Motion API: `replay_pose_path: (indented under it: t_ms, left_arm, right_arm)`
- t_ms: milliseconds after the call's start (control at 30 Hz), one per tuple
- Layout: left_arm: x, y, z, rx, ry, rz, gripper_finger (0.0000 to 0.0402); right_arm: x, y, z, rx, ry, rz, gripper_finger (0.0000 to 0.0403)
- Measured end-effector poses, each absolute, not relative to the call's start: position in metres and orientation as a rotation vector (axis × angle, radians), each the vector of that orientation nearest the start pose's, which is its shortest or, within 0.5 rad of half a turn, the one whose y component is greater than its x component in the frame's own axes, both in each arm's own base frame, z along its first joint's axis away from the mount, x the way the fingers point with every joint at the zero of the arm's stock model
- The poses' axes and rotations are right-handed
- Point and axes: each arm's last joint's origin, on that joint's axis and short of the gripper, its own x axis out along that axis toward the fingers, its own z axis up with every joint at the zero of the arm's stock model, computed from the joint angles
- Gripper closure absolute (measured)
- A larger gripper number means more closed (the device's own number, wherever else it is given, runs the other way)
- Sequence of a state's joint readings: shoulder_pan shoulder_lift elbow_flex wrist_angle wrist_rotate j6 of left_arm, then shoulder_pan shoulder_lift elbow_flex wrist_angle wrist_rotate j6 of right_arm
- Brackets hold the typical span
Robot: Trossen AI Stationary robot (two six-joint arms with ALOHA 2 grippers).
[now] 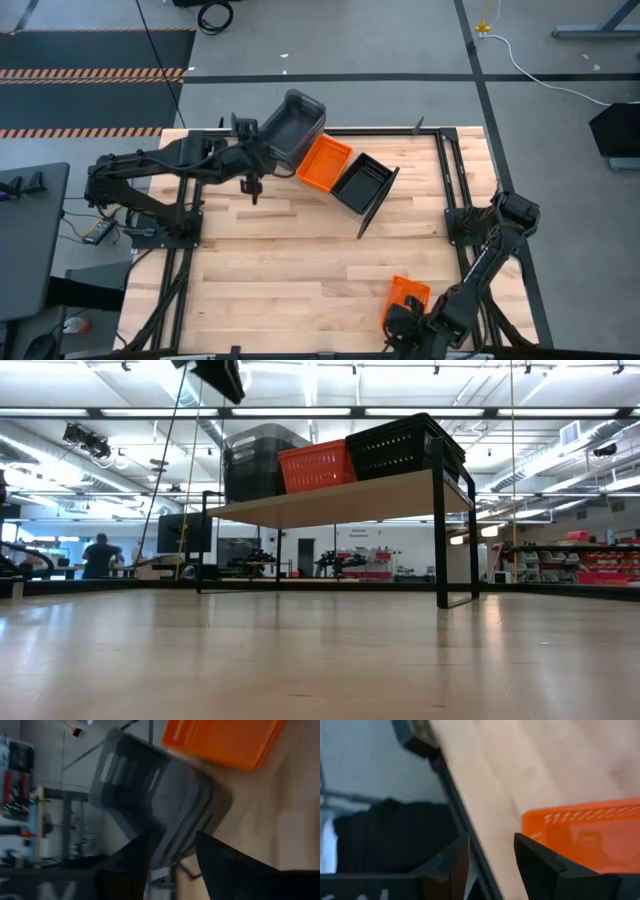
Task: Stack baskets on shelf by color
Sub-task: Stack the orange basket on top of the other orange baskets on the shelf
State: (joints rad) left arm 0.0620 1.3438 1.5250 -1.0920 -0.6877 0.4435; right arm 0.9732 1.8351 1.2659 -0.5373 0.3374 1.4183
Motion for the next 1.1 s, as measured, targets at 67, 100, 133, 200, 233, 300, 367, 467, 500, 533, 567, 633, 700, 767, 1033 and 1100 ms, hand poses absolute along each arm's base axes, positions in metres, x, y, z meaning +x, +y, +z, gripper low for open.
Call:
replay_pose_path:
  t_ms: [67,100,133,200,233,300,367,467,500,533,567,633,700,767,1033,1100]
  left_arm:
    - [0.245,0.025,0.394,0.599,0.979,0.517,0.0246]
    - [0.245,0.021,0.394,0.56,0.953,0.527,0.025]
    - [0.246,0.017,0.394,0.525,0.932,0.533,0.0253]
    - [0.247,0.008,0.395,0.466,0.89,0.535,0.0259]
    - [0.248,0.003,0.395,0.44,0.869,0.523,0.0262]
    - [0.25,-0.006,0.396,0.389,0.827,0.478,0.0266]
    - [0.253,-0.016,0.398,0.341,0.778,0.418,0.027]
    - [0.256,-0.033,0.402,0.287,0.703,0.316,0.0271]
    - [0.257,-0.039,0.403,0.276,0.682,0.285,0.0271]
    - [0.257,-0.045,0.404,0.261,0.662,0.259,0.0271]
    - [0.258,-0.05,0.404,0.251,0.642,0.235,0.0271]
    - [0.261,-0.062,0.399,0.226,0.604,0.189,0.0271]
    - [0.263,-0.074,0.386,0.211,0.599,0.152,0.0271]
    - [0.264,-0.085,0.373,0.192,0.591,0.123,0.0271]
    - [0.265,-0.13,0.307,0.068,0.424,0.006,0.0271]
    - [0.261,-0.139,0.293,0.039,0.37,-0.02,0.0271]
  right_arm:
    - [0.22,0.3,0.192,0.619,1.087,-0.107,0.0242]
    - [0.222,0.3,0.192,0.624,1.109,-0.086,0.0242]
    - [0.223,0.3,0.193,0.628,1.133,-0.071,0.0243]
    - [0.224,0.299,0.194,0.63,1.176,-0.054,0.0245]
    - [0.225,0.298,0.194,0.631,1.197,-0.051,0.0246]
    - [0.226,0.296,0.195,0.63,1.242,-0.054,0.0249]
    - [0.227,0.293,0.197,0.612,1.273,-0.065,0.025]
    - [0.228,0.288,0.199,0.563,1.297,-0.094,0.0251]
    - [0.228,0.286,0.199,0.551,1.303,-0.103,0.0251]
    - [0.229,0.285,0.199,0.543,1.306,-0.109,0.0251]
    - [0.229,0.284,0.199,0.536,1.31,-0.114,0.0251]
    - [0.228,0.282,0.199,0.516,1.32,-0.122,0.0251]
    - [0.228,0.283,0.199,0.515,1.32,-0.118,0.0251]
    - [0.226,0.285,0.199,0.517,1.321,-0.109,0.0251]
    - [0.209,0.297,0.191,0.496,1.427,-0.08,0.0251]
    - [0.204,0.298,0.189,0.484,1.456,-0.11,0.0251]
